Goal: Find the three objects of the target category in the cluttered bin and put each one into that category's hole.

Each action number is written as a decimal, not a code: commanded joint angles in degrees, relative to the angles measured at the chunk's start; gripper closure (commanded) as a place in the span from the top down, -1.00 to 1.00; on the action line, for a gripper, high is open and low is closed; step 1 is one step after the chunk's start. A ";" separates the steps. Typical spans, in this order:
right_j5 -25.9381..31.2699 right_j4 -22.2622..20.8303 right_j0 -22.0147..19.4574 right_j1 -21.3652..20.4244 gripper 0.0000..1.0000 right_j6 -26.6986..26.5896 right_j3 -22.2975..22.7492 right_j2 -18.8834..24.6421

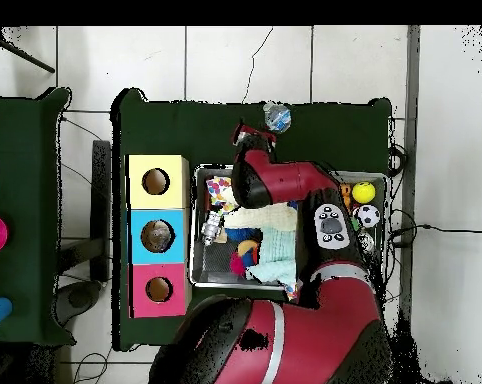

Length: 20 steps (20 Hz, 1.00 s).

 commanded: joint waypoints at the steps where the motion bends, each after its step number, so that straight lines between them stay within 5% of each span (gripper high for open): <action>1: 4.80 -2.27 -0.17 0.15 1.00 -0.87 -2.30 -4.62; 20: 5.55 -2.68 -0.32 -0.31 1.00 -1.33 -3.18 -5.13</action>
